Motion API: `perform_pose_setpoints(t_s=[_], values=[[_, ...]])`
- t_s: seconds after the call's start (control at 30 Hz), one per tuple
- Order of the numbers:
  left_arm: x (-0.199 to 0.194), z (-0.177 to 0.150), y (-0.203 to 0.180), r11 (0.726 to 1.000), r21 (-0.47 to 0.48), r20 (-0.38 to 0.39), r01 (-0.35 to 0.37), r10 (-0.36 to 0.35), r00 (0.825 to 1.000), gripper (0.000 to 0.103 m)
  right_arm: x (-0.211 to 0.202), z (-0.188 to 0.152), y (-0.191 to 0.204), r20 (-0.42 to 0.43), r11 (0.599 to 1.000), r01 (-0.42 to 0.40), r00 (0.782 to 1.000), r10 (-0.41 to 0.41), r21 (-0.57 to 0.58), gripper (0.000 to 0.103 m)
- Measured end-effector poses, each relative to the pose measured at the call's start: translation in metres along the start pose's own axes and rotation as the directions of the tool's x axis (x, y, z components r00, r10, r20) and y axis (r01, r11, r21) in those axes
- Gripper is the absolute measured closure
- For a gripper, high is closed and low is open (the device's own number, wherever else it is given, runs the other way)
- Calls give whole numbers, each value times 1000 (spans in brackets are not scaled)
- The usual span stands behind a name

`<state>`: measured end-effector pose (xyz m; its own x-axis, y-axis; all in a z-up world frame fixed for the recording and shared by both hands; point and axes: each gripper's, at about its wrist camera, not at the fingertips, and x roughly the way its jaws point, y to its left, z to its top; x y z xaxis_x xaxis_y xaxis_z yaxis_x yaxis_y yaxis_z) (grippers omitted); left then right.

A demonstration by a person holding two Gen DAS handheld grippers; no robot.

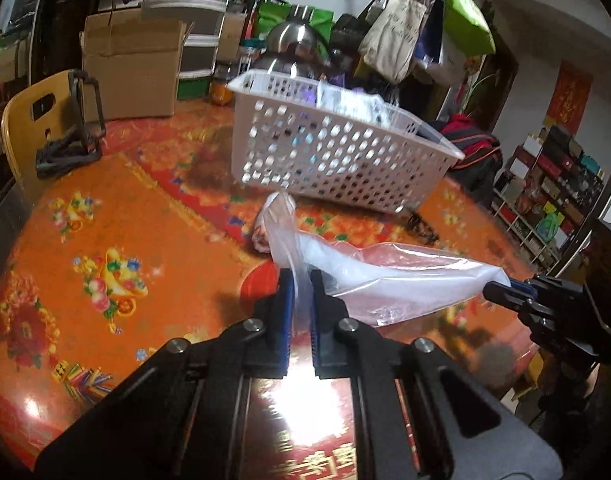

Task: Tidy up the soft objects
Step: 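Lift the clear plastic bag into the white basket and open both grippers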

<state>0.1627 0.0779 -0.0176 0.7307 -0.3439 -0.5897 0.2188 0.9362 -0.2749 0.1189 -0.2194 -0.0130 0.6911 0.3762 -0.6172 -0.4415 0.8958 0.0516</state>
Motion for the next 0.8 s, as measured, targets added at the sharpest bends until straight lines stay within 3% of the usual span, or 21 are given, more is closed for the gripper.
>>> perform_pose_setpoints(t_s=[0.43, 0.63, 0.8], values=[[-16, 85, -25, 997, -5, 89, 74, -73, 993, 97, -31, 73, -27, 110, 999, 43, 993, -40, -24, 93], [-2, 167, -30, 996, -10, 126, 93, -91, 988, 97, -20, 145, -56, 166, 995, 92, 983, -85, -37, 93], [38, 241, -32, 999, -4, 110, 41, -40, 993, 97, 14, 203, -86, 152, 993, 115, 982, -113, -7, 93]])
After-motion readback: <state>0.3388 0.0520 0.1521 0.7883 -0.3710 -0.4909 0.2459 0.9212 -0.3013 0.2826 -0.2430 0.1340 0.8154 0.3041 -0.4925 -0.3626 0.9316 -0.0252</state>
